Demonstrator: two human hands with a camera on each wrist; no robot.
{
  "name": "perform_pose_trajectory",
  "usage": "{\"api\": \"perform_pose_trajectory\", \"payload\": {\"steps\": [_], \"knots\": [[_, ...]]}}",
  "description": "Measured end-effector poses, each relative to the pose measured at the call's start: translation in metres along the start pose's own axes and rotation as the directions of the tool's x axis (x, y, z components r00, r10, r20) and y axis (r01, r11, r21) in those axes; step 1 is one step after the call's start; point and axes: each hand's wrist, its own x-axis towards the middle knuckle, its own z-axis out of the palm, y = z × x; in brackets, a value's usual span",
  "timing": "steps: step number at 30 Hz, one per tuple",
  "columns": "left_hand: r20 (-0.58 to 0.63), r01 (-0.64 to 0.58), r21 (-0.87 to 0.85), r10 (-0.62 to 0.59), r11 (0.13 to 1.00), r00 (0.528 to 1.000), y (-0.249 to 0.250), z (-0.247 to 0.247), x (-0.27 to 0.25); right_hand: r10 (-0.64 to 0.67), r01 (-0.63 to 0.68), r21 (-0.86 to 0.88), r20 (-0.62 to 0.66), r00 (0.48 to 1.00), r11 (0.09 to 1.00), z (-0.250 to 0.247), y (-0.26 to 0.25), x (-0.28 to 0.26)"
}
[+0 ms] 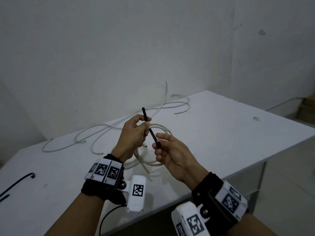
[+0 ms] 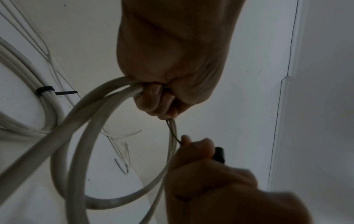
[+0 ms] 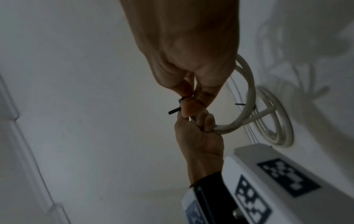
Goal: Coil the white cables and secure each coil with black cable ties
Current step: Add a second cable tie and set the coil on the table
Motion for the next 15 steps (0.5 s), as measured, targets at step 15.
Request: {"api": "perform_pose_trajectory", "payload": {"steps": [15], "knots": [[0.044, -0.234, 0.259, 0.231, 0.937, 0.972, 0.001, 0.001, -0.020, -0.507, 0.487, -0.545, 0.127, 0.853, 0.683, 0.012, -0.026, -0.017]]}}
